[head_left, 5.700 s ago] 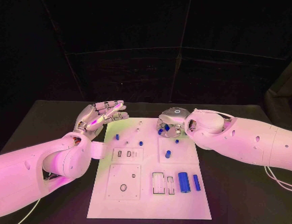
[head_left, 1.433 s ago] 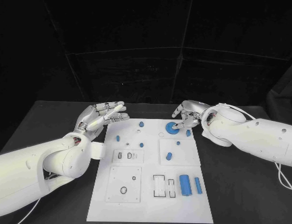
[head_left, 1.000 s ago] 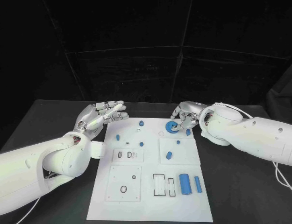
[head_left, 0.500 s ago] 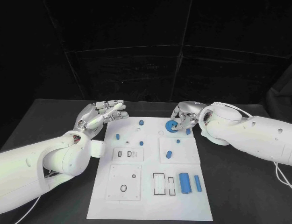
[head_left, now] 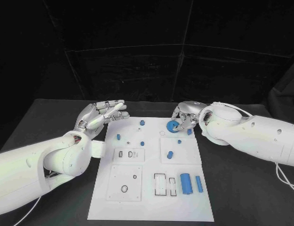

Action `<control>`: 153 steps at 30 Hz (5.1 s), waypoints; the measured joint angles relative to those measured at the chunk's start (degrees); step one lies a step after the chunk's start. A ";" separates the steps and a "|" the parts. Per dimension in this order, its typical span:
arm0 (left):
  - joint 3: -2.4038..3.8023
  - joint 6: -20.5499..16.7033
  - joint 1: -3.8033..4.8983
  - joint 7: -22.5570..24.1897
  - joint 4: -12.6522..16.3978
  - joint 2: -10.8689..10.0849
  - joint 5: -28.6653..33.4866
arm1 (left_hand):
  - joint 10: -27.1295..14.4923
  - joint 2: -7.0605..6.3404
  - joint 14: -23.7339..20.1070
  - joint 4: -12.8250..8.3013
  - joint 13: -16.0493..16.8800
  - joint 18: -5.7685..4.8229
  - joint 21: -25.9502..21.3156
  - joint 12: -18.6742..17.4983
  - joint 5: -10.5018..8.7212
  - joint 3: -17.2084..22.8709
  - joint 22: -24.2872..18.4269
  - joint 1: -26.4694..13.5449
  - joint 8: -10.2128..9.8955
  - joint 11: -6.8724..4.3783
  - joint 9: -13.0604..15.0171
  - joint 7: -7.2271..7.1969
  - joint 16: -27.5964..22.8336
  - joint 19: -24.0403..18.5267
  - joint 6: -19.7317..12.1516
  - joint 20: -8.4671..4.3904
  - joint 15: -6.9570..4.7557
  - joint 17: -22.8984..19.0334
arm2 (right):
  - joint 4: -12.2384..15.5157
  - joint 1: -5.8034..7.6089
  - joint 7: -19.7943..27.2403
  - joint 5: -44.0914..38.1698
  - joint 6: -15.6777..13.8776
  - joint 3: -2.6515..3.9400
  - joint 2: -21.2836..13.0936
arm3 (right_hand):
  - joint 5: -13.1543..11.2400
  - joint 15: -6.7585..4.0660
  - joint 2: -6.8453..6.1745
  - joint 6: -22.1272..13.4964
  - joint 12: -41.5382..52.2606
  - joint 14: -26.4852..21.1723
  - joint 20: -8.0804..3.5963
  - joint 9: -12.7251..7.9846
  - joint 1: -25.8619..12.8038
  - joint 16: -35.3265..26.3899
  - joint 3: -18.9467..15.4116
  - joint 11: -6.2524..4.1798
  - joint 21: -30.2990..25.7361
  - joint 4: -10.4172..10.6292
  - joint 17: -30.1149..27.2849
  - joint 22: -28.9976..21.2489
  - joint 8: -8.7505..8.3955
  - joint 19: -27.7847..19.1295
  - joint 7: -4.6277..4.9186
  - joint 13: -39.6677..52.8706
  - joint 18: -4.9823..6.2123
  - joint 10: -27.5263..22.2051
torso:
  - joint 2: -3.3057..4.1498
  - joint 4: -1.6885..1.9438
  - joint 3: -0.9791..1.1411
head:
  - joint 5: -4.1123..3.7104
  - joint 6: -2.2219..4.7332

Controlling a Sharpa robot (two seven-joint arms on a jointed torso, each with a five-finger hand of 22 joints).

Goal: Assemble the parts on the task board

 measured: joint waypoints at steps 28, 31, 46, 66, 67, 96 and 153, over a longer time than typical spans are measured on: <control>-0.01 0.08 0.00 -0.07 -0.22 0.04 0.00 | 0.00 0.00 0.00 0.00 0.00 0.00 0.00 0.00 0.00 0.00 0.01 0.00 0.00 0.00 0.00 0.00 0.00 0.00 0.00 0.00 0.00 0.01 | -0.62 -0.15 0.74 -0.96 -0.92 0.02 0.57 | -5.79 -0.80 2.96 4.52 2.18 -0.14 -1.13 -0.32 2.63 1.80 10.33 -1.23 2.09 -3.35 3.18 3.65 1.39 1.13 -0.27 3.26 -0.27 1.23 | -0.03 0.02 -0.02 | 0.11 -0.31; -0.01 0.09 0.00 -0.08 -0.23 0.04 0.00 | 0.00 0.00 0.00 0.00 0.00 0.00 0.00 0.00 0.00 0.00 0.01 0.00 0.00 0.00 0.00 0.00 0.00 0.00 0.00 0.00 0.00 0.01 | -0.04 -0.23 0.99 -1.28 -2.65 -0.02 0.58 | -5.84 -0.85 2.97 4.52 2.18 -0.20 -0.93 -0.40 2.63 1.94 11.62 -1.34 2.31 -4.31 3.51 4.10 1.39 1.35 -0.27 3.59 -0.91 1.34 | -0.03 0.02 -0.02 | 0.13 -0.31; -0.01 0.09 0.00 -0.08 -0.34 0.21 -0.01 | 0.00 0.00 0.00 -0.34 0.00 0.00 -0.24 0.00 0.00 0.00 -0.10 0.00 0.00 0.00 0.00 0.00 0.00 0.00 0.00 0.00 0.00 -0.06 | 3.20 -0.21 0.97 -1.84 -8.82 0.01 4.16 | -6.01 -0.85 1.85 4.54 2.18 -0.20 -1.11 -0.44 -1.91 1.94 15.96 -1.54 2.65 -4.86 3.53 4.40 1.32 1.53 -0.29 4.14 -0.90 1.55 | -0.05 0.05 -0.03 | 0.32 -0.10; 0.00 0.08 0.00 -0.07 -0.37 0.27 -0.01 | 0.00 0.00 0.00 -0.33 0.00 -0.01 -0.23 0.00 0.00 0.00 -0.09 0.00 0.00 0.00 0.00 0.00 0.00 0.00 0.00 0.00 0.00 -0.06 | -0.02 -0.80 -0.31 -3.64 -9.22 -0.37 12.89 | -6.02 -0.84 1.64 4.55 2.18 -0.20 -1.11 -0.44 -2.90 1.94 17.17 -1.53 2.65 -4.66 3.25 4.39 0.58 1.53 -0.30 4.13 -0.89 1.53 | -0.02 0.07 -0.10 | 0.72 -0.06; 0.00 0.08 0.00 -0.07 -0.37 0.27 -0.01 | 0.00 0.00 0.00 -0.33 0.00 0.00 -0.23 0.00 0.00 0.00 -0.09 0.00 0.00 0.00 0.00 0.00 0.00 0.00 0.00 0.00 0.00 -0.05 | -0.15 -0.86 -0.33 -3.75 -9.06 -0.38 13.10 | -6.02 -0.84 1.64 4.55 2.18 -0.20 -1.11 -0.44 -2.90 1.94 17.17 -1.53 2.65 -4.67 3.25 4.39 0.47 1.53 -0.30 4.13 -0.89 1.53 | -0.02 0.07 -0.09 | 0.72 -0.07; 0.01 0.11 0.01 0.06 -0.58 0.31 -0.01 | 0.00 0.49 0.00 -0.88 0.00 0.00 -0.45 -0.25 0.00 0.24 -0.33 0.49 -0.23 0.00 0.01 0.00 -0.45 0.20 0.43 0.20 0.00 -0.18 | -2.64 -1.75 -1.15 -6.61 -6.00 -0.63 15.29 | -13.45 0.23 -0.83 -0.46 -2.33 -0.21 0.13 -0.68 -9.01 0.91 14.65 0.55 2.65 -3.66 1.35 3.18 -3.88 0.70 0.89 1.22 -0.89 -0.55 | -0.02 0.02 -0.02 | 0.76 -0.16; -0.03 1.15 -0.05 -0.23 -3.25 1.39 -0.03 | 0.00 0.49 0.00 -1.18 0.00 -0.01 -0.67 -0.48 0.00 0.24 -0.42 0.49 -0.45 0.00 0.01 0.00 -0.45 0.20 0.42 0.20 0.00 -0.21 | 5.23 -5.10 12.97 11.32 -13.15 -0.74 -11.28 | -5.12 0.51 -0.07 -0.63 -2.55 -0.10 0.72 -0.46 -3.38 0.66 5.67 0.61 2.64 -3.02 1.38 3.13 -3.51 0.90 0.83 1.47 -0.88 -0.63 | -1.10 -2.07 1.20 | -1.18 0.33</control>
